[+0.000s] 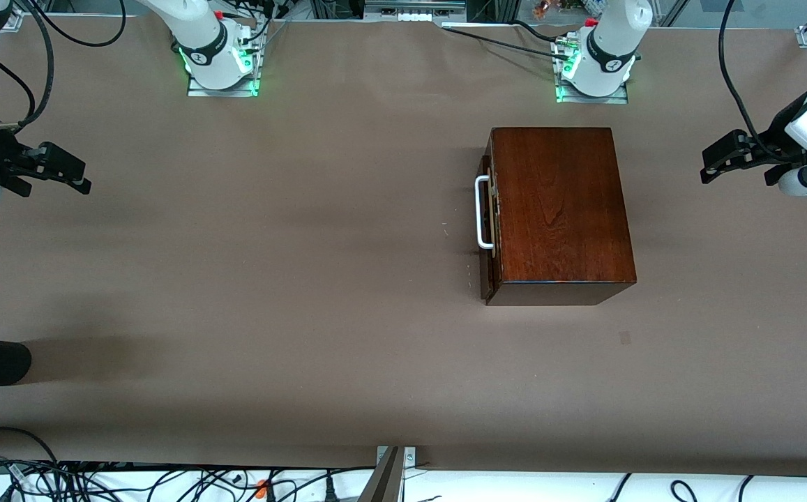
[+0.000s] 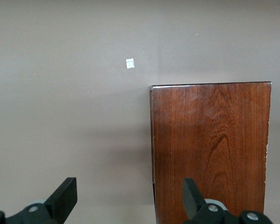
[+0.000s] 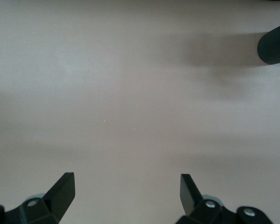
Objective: Open drawer, take yellow block, close drawer
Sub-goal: 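Reach the left gripper to the white drawer handle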
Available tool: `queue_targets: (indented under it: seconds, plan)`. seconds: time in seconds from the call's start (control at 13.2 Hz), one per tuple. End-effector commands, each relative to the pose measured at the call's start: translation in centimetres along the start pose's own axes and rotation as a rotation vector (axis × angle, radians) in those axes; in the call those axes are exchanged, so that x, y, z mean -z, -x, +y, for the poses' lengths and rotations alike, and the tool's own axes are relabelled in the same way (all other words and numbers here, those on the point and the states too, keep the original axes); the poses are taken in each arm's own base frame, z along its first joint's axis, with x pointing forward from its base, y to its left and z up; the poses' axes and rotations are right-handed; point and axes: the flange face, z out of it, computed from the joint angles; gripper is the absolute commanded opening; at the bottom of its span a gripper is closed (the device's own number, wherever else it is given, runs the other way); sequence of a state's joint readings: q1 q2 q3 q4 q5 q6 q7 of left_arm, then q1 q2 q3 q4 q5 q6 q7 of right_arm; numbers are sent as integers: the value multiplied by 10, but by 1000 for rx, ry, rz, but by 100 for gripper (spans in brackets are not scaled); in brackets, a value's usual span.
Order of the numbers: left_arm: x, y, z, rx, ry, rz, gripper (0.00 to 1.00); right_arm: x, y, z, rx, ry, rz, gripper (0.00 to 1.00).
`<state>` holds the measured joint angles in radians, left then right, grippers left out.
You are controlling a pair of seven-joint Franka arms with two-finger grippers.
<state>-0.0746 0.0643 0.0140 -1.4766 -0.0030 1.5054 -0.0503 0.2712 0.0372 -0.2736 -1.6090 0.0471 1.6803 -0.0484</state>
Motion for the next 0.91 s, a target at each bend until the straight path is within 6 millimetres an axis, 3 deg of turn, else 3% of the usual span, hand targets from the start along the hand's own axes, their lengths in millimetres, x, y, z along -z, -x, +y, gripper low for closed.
queue_targets:
  seconds: [0.0,0.53,0.61,0.83]
  plan:
    - [3,3,0,-1,-20,-3,100,5,-1,-5,12,6,8,100]
    - [4,3,11,40,-15,0,100,6,-1,-4,10,3,9,100]
    - [3,4,28,51,-12,0,100,6,-1,-5,12,3,8,100]
    - [-4,13,102,44,-12,-14,100,5,-1,-4,10,3,7,100]
